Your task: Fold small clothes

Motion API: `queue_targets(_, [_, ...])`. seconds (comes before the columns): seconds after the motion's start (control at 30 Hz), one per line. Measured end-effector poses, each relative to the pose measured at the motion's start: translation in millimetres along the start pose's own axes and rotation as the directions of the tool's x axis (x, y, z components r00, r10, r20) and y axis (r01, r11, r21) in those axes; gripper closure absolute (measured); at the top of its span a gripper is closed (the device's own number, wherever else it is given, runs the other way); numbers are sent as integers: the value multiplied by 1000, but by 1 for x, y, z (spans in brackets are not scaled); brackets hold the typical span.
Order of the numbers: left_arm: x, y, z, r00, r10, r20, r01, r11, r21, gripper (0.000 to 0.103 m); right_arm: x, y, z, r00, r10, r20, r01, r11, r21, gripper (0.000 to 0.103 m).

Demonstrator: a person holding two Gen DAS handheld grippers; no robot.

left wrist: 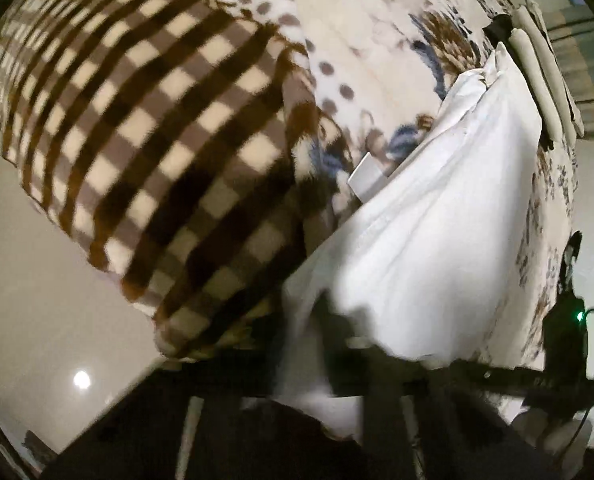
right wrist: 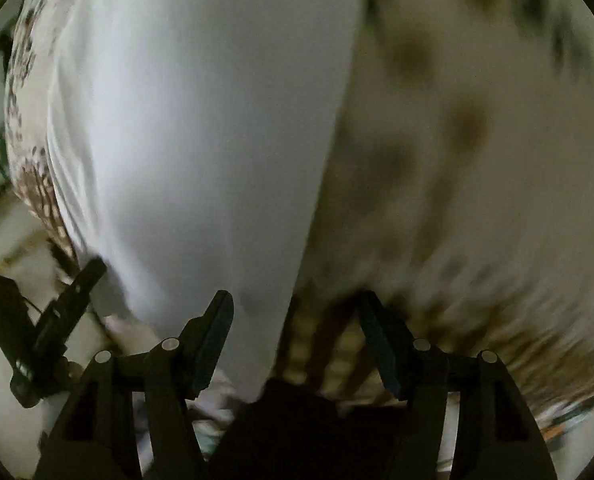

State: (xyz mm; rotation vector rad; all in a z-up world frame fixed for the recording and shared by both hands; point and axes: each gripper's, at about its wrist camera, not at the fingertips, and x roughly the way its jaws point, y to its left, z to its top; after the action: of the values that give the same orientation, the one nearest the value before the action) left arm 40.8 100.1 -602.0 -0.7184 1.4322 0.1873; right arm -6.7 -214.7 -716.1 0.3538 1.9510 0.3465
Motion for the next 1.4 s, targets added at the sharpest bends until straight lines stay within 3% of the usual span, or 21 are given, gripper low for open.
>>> queue_targets(0.03, [-2, 2, -2, 1000, -2, 8, 2, 1000, 8, 98, 4, -3, -8, 999, 31, 26, -32, 999, 16, 40])
queue_targets(0.07, [-4, 4, -5, 1000, 13, 9, -13, 1000, 21, 98, 5, -4, -14, 998, 39, 57, -40, 999, 12, 58])
queue_targets(0.1, [-5, 9, -7, 999, 34, 6, -34, 999, 31, 98, 8, -3, -21, 996, -7, 92, 8, 1000, -12, 87])
queue_targets(0.17, [-8, 16, -8, 998, 65, -28, -64, 997, 39, 94, 16, -3, -33, 995, -49, 87, 51, 999, -19, 95])
queue_targets(0.23, [-19, 13, -5, 994, 83, -67, -80, 995, 52, 95, 10, -3, -39, 995, -49, 85, 51, 998, -20, 96])
queue_targets(0.3, [-44, -7, 3, 997, 70, -27, -67, 992, 111, 91, -8, -1, -43, 994, 4, 107, -1, 1000, -24, 92])
queue_targets(0.33, [-59, -21, 10, 999, 54, 6, -54, 987, 149, 74, -22, -1, -43, 991, 33, 127, -30, 999, -29, 87])
queue_targets(0.37, [-69, -33, 18, 999, 41, 23, -45, 984, 171, 63, -37, -1, -41, 987, 56, 151, -52, 998, -35, 70])
queue_targets(0.4, [-80, -49, 29, 999, -3, 49, -7, 980, 197, 43, -59, -3, -39, 977, 88, 192, -81, 996, -41, 54])
queue_targets(0.43, [-86, -63, 39, 997, -42, 71, 26, 976, 215, 35, -80, -6, -33, 966, 108, 234, -101, 994, -41, 49])
queue_targets(0.57, [-90, -126, 91, 981, -130, 144, 82, 951, 298, 35, -144, -25, -5, 925, 163, 343, -168, 986, -15, 46])
queue_targets(0.67, [-77, -166, 143, 967, -193, 163, 128, 931, 342, 35, -189, -42, 35, 893, 153, 424, -174, 985, 11, 43])
queue_targets(0.8, [-31, -223, 214, 963, -246, 109, 186, 900, 394, 35, -236, -67, 94, 832, 151, 535, -194, 981, 25, 39])
queue_targets(0.87, [2, -249, 248, 968, -244, 59, 196, 883, 426, 36, -256, -74, 127, 792, 186, 582, -235, 972, 9, 39])
queue_targets(0.93, [34, -273, 279, 971, -237, 12, 205, 863, 461, 35, -268, -83, 170, 767, 188, 614, -268, 963, 40, 39])
queue_targets(1.03, [74, -293, 309, 974, -220, -57, 221, 853, 473, 35, -270, -88, 230, 754, 201, 626, -318, 945, 80, 39])
queue_targets(1.2, [117, -313, 337, 969, -213, -127, 248, 832, 497, 36, -258, -88, 305, 762, 238, 602, -370, 923, 104, 39])
queue_targets(1.27, [120, -321, 339, 965, -236, -116, 261, 802, 538, 38, -247, -86, 330, 771, 260, 581, -384, 918, 98, 39])
queue_targets(1.3, [118, -326, 337, 961, -254, -107, 268, 773, 575, 39, -244, -84, 340, 773, 274, 573, -391, 916, 89, 38])
queue_targets(1.33, [119, -332, 338, 960, -264, -92, 264, 750, 606, 61, -244, -82, 348, 766, 300, 568, -408, 910, 69, 37])
queue_targets(1.4, [122, -341, 331, 962, -252, -104, 255, 701, 666, 93, -246, -77, 358, 751, 337, 568, -437, 898, 44, 33])
